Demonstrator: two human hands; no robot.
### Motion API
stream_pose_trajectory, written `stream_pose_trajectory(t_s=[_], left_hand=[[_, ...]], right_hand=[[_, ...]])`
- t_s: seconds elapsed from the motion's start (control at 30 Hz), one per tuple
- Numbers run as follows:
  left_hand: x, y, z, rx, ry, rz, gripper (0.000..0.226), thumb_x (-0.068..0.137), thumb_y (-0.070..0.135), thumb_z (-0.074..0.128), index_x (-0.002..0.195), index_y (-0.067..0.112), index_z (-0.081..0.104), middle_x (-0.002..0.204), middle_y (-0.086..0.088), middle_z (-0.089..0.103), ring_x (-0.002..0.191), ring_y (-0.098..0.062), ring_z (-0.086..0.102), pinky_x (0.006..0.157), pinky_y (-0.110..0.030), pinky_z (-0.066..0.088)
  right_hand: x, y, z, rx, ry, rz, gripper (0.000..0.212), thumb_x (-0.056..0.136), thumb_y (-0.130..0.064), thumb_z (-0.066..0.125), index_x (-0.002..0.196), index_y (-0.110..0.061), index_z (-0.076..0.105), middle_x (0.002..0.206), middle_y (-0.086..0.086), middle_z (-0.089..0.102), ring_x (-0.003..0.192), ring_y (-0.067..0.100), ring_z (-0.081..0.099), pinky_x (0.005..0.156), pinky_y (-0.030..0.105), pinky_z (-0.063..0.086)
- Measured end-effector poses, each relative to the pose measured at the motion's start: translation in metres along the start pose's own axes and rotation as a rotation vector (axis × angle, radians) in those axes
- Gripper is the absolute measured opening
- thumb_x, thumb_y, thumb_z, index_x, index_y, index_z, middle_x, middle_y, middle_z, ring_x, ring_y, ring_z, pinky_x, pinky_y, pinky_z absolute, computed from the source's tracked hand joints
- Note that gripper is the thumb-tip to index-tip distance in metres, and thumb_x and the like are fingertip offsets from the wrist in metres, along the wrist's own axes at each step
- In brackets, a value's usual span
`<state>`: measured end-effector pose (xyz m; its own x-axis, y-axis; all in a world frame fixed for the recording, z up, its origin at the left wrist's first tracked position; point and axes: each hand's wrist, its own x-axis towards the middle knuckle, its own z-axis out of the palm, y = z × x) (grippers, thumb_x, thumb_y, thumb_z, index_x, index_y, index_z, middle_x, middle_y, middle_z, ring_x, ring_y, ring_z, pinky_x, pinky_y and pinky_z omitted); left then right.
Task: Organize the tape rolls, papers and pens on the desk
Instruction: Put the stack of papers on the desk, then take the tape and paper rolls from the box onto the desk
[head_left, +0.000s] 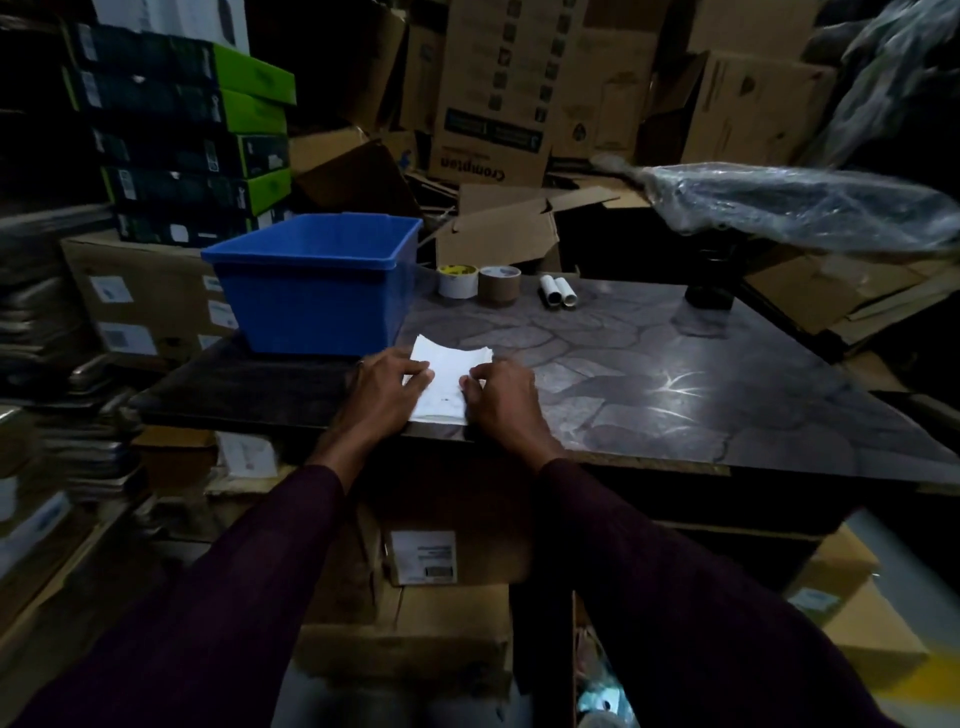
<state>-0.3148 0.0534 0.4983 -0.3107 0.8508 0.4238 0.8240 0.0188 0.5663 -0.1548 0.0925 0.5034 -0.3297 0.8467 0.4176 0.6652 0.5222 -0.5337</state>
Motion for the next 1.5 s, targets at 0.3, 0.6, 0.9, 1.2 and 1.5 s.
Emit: stream_pose_trajectory(t_s=[0.3, 0.6, 0.9, 1.2, 1.5], left_hand=[[-0.004, 0.001, 0.000, 0.130, -0.232, 0.031, 0.046, 0.100, 0.040, 0.043, 0.138, 0.017, 0.052, 0.159, -0.004, 0.026, 0.148, -0.032, 0.015, 0.119, -0.051, 0.017], [-0.016, 0.016, -0.006, -0.076, -0.041, 0.023, 0.038, 0.099, 0.033, 0.049, 0.126, 0.010, 0.062, 0.141, -0.010, 0.054, 0.138, -0.028, 0.039, 0.112, -0.030, 0.030], [-0.059, 0.039, -0.004, -0.183, 0.332, 0.226, 0.034, 0.101, 0.031, 0.046, 0.115, 0.011, 0.069, 0.122, -0.004, 0.068, 0.119, -0.015, 0.060, 0.098, -0.027, 0.047], [-0.170, 0.091, 0.057, -0.359, 0.301, 0.265, 0.019, 0.097, 0.019, 0.055, 0.086, 0.013, 0.069, 0.085, 0.002, 0.070, 0.081, -0.013, 0.065, 0.075, -0.027, 0.049], [-0.254, 0.100, 0.190, -0.376, -0.179, 0.143, 0.020, 0.095, 0.043, 0.055, 0.100, 0.027, 0.065, 0.089, 0.009, 0.070, 0.083, -0.005, 0.066, 0.072, -0.028, 0.053]], right_hand=[[-0.004, -0.004, -0.001, 0.018, -0.008, 0.029, 0.030, 0.096, -0.027, 0.056, 0.090, -0.003, 0.073, 0.102, 0.020, 0.070, 0.097, 0.037, 0.064, 0.079, 0.034, 0.047], [-0.012, -0.009, -0.010, 0.179, 0.066, 0.094, 0.037, 0.098, -0.031, 0.055, 0.124, -0.006, 0.065, 0.127, 0.016, 0.064, 0.118, 0.031, 0.059, 0.096, 0.034, 0.045], [-0.053, 0.016, -0.038, 0.325, 0.280, -0.057, 0.026, 0.098, -0.026, 0.056, 0.115, -0.012, 0.070, 0.115, 0.005, 0.072, 0.107, 0.017, 0.065, 0.092, 0.034, 0.051], [-0.157, 0.110, -0.078, 0.110, 0.459, -0.152, 0.019, 0.097, -0.024, 0.056, 0.102, -0.015, 0.072, 0.109, -0.001, 0.069, 0.104, 0.017, 0.061, 0.091, 0.036, 0.047], [-0.269, 0.238, -0.085, 0.116, 0.375, 0.216, 0.024, 0.099, -0.030, 0.053, 0.096, -0.016, 0.073, 0.091, -0.002, 0.071, 0.087, 0.014, 0.066, 0.075, 0.033, 0.052]])
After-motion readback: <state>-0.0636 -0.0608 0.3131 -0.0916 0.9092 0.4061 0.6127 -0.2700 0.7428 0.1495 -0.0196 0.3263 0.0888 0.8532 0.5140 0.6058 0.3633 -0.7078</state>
